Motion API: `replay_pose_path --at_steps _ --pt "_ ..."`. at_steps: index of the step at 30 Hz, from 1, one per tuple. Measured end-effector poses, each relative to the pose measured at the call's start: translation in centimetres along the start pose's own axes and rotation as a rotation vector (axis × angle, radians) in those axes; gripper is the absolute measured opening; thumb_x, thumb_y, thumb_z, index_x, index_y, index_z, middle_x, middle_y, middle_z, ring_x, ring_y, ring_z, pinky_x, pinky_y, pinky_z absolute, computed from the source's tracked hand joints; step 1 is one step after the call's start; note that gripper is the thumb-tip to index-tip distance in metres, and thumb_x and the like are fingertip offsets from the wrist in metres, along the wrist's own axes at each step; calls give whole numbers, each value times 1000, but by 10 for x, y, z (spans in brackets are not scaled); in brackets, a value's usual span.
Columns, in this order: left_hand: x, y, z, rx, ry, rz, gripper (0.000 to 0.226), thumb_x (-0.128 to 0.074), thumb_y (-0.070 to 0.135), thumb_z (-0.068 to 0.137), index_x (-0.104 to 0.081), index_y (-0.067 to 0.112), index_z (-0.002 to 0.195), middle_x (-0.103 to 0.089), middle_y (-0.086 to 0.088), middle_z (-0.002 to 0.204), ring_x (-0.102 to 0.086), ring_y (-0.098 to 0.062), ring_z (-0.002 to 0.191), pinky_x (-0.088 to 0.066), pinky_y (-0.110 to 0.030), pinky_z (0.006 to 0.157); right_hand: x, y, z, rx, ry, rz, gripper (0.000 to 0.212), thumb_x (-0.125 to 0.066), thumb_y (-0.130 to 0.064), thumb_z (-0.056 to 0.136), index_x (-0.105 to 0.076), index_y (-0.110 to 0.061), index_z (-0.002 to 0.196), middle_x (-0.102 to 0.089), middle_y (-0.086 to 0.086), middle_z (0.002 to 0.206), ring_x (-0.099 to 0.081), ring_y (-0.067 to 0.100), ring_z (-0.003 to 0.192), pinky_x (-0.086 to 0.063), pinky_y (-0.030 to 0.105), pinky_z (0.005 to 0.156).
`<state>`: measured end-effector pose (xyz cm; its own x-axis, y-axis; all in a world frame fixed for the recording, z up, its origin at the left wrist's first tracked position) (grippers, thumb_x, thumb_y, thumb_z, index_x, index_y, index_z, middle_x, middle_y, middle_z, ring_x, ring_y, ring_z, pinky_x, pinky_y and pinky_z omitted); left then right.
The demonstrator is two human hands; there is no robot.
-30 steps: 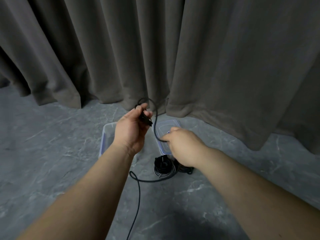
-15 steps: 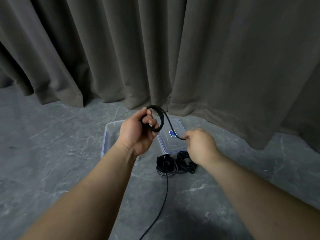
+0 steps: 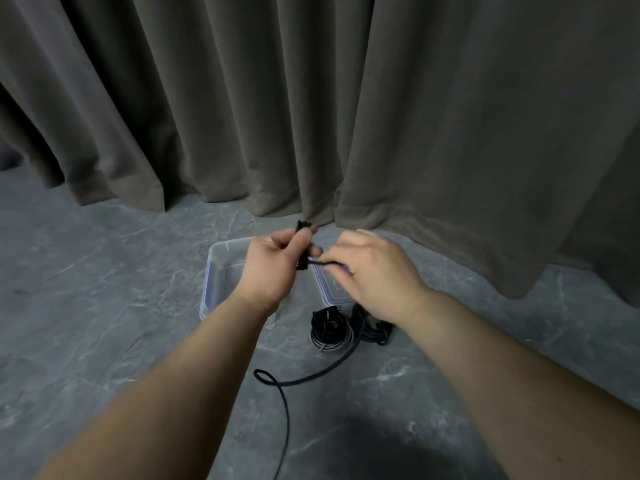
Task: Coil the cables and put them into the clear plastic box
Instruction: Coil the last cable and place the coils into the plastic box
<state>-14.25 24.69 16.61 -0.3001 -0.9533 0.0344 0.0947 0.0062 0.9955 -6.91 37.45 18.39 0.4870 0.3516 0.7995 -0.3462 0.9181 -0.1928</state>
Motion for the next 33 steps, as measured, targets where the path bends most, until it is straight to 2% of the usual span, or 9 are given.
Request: replay_pose_path --at_steps 4,6,10,17,21,24,26,29,33 --pt "-4 -2 -5 12 -184 106 25 -49 15 101 -71 4 96 -65 -5 69 -61 -12 74 -49 -29 81 2 11 -9 -95 181 11 25 -55 -34 84 -71 -15 78 -63 1 72 -59 25 67 -51 36 56" --pt "-9 1 -6 8 -271 123 36 -43 15 103 -67 -5 86 -60 -2 63 -56 -14 68 -43 -28 72 4 15 -11 -156 255 20 26 -57 -38 82 -68 -15 75 -63 0 68 -59 24 64 -51 36 54" --pt "-17 9 -11 26 -453 83 33 -49 27 95 -64 16 68 -57 3 58 -50 -14 64 -39 -24 66 6 22 -11 -314 343 99 29 -61 -44 79 -66 -16 71 -63 -3 60 -58 19 55 -49 33 51" --pt "-14 11 -13 106 -305 -67 29 -39 11 103 -61 4 86 -41 3 52 -47 -9 52 -38 -19 59 3 37 -8 -505 182 298 23 -59 -6 88 -73 -16 104 -69 -3 90 -65 19 86 -51 33 82" --pt "-20 20 -14 174 -322 -289 31 -36 13 103 -58 2 84 -38 2 51 -45 -12 53 -40 -21 60 -1 38 -8 -676 279 486 27 -63 -9 86 -59 -33 74 -59 -10 66 -61 18 65 -54 41 70" --pt "-22 26 -16 226 -337 -461 31 -35 13 101 -60 0 90 -42 1 54 -48 -14 56 -44 -23 65 -3 36 -8 -687 288 524 27 -64 -11 85 -60 -34 72 -61 -8 64 -59 14 61 -55 42 69" --pt "-22 29 -18 256 -350 -550 31 -34 12 99 -62 -2 98 -48 -1 58 -55 -14 61 -50 -24 68 -7 35 -11 -684 254 554 22 -62 -10 88 -69 -31 85 -63 -10 69 -57 7 60 -55 39 71" --pt "-20 29 -15 282 -312 -696 28 -39 10 95 -61 -2 107 -56 -2 66 -64 -14 68 -56 -22 71 -16 34 -17 -681 97 641 42 -53 -5 92 -64 -35 119 -65 -11 78 -51 -1 52 -51 30 66" --pt "-16 29 -9 269 -180 -790 23 -41 12 98 -62 8 105 -65 1 71 -66 -12 80 -55 -19 59 -26 22 -21 -728 -116 616 36 -44 -11 96 -52 -31 126 -67 -8 83 -52 7 49 -53 34 60"
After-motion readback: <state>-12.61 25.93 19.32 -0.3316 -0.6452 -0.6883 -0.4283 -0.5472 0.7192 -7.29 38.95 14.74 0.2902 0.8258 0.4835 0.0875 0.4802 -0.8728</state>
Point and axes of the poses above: each hand's wrist, its own z-axis towards the middle knuckle, its own x-axis out of the back of the hand, y = z × x, the point moved 2 cm from there along z, towards the middle knuckle
